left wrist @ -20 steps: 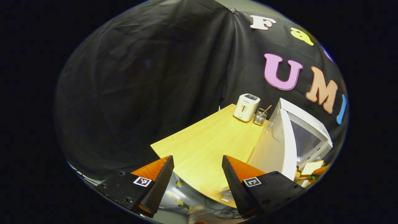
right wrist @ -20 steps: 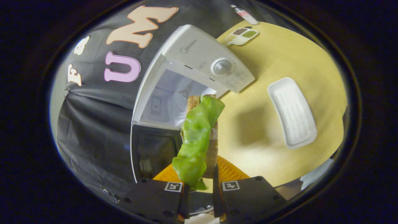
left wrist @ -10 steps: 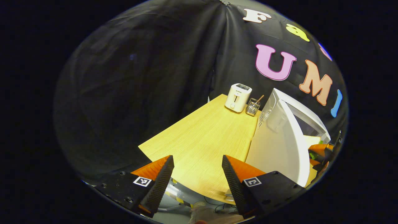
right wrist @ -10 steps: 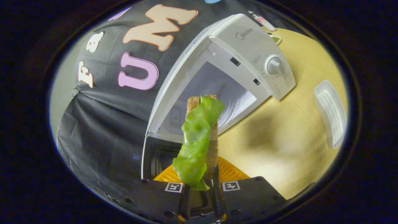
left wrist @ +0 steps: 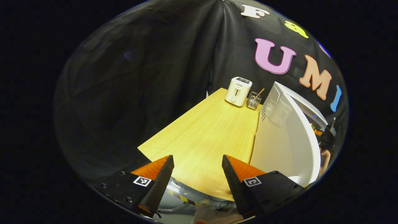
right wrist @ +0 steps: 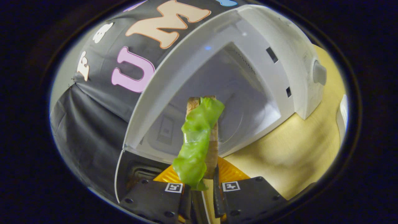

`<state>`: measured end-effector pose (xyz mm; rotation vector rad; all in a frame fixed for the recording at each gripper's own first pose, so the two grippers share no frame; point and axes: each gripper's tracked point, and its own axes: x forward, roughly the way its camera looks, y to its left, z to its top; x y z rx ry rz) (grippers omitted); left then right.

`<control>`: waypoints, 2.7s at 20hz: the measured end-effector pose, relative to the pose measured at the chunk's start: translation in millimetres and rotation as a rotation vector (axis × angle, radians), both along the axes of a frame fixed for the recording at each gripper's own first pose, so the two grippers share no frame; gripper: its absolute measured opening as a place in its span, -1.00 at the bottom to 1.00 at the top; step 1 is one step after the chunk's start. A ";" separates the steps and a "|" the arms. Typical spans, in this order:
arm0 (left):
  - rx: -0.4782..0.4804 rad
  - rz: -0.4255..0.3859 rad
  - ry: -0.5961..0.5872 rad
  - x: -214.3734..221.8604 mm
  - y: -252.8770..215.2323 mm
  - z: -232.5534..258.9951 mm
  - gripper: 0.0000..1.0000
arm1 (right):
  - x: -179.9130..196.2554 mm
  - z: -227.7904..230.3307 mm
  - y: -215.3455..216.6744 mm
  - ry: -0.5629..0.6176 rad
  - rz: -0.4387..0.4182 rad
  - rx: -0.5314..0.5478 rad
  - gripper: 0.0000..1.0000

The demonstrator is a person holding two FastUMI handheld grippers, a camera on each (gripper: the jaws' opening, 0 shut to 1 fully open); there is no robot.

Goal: Open the microwave oven with the left hand, put the food in, and close the microwave oven.

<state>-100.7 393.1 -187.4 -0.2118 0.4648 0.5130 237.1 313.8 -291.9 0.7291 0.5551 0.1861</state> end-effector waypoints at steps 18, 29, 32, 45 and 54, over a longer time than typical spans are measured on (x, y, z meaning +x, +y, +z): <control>-0.052 -0.044 0.043 6.1 -14.5 -16.8 0.84 | 36.8 -24.5 -54.7 -0.105 -0.210 -0.339 0.45; -0.038 -0.077 0.044 12.9 -23.5 -14.5 0.84 | 1.1 -8.8 -63.8 -0.198 -0.155 -0.506 0.99; -0.044 -0.096 0.034 15.8 -28.7 -13.7 0.84 | -19.6 -5.8 -59.6 -0.192 -0.113 -0.517 0.99; 0.018 -0.196 0.053 26.7 -52.4 -14.8 -0.99 | -101.8 39.5 -98.9 -0.215 -0.086 -0.570 0.83; 0.085 -0.297 0.049 25.9 -87.7 -9.7 -0.99 | -147.9 64.0 -149.1 -0.208 -0.143 -0.573 0.83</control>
